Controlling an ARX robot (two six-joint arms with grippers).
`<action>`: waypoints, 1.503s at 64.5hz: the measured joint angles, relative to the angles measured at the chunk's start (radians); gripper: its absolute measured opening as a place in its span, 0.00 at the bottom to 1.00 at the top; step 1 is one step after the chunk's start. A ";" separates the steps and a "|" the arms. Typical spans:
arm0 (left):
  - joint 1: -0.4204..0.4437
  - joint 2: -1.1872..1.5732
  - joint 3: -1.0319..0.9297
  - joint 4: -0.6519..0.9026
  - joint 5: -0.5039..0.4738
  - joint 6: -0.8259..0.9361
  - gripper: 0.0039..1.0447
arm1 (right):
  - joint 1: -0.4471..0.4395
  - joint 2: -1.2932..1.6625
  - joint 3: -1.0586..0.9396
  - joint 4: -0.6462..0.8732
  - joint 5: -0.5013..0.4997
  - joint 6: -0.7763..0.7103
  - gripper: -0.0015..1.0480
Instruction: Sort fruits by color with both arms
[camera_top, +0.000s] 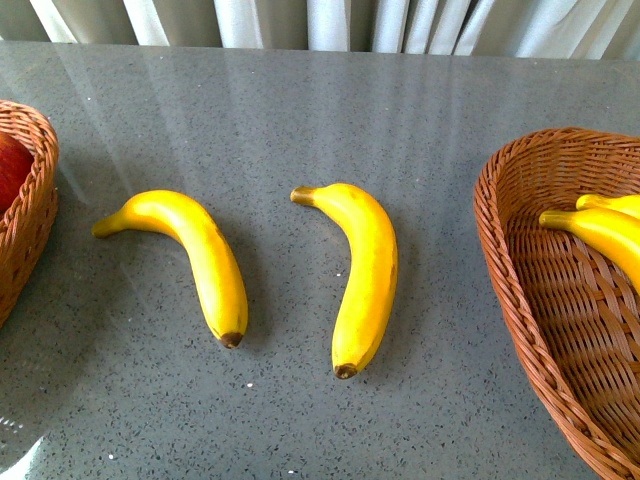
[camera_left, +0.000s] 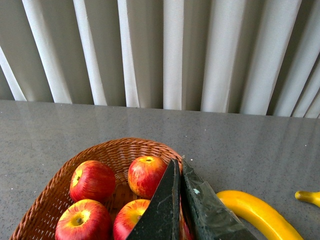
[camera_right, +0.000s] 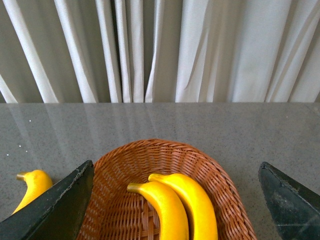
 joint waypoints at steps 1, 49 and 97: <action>0.000 -0.007 0.000 -0.006 0.000 0.000 0.01 | 0.000 0.000 0.000 0.000 0.000 0.000 0.91; -0.001 -0.245 0.000 -0.262 0.000 0.000 0.01 | 0.000 0.000 0.000 0.000 0.000 0.000 0.91; -0.001 -0.245 0.000 -0.262 0.000 0.000 0.92 | 0.000 0.000 0.000 0.000 0.000 0.000 0.91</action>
